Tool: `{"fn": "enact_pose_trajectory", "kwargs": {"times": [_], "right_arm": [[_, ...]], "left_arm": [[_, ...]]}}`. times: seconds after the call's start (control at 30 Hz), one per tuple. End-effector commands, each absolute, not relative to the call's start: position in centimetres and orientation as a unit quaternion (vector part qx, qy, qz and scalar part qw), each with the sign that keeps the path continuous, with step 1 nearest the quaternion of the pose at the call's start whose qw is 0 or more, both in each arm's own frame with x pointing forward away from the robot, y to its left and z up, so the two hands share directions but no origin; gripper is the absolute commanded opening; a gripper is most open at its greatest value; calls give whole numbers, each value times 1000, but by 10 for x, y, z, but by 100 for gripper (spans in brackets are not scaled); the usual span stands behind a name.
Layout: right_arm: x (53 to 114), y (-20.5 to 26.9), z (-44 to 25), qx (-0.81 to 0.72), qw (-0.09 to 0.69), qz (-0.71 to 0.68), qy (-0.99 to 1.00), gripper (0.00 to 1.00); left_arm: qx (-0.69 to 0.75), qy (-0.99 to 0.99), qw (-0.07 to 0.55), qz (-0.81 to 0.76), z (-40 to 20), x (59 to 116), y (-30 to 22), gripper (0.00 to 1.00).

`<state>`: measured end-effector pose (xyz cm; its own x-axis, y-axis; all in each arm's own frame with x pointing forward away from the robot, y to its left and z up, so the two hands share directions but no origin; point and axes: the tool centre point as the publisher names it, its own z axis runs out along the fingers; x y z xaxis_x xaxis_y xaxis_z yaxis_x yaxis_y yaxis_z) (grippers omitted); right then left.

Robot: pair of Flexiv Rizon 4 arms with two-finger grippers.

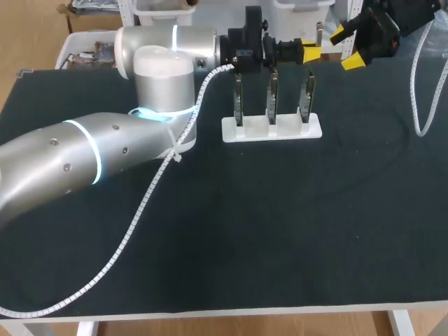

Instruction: Pick up the optical module with the left hand, and insert it into the network port with the right hand.

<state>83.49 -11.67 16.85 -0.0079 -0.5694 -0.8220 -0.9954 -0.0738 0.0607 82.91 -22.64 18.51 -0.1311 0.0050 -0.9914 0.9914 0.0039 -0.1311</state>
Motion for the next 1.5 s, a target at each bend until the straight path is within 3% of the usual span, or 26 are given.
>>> {"fn": "enact_pose_trajectory", "kwargs": {"times": [0.03,1.5], "right_arm": [[843,-118,169,-703,-27,600,381,100],[844,-119,191,-705,1,582,405,100]], "left_arm": [[466,534,468,-528,185,827,-226,0],[466,532,465,-532,184,828,-228,0]]}}
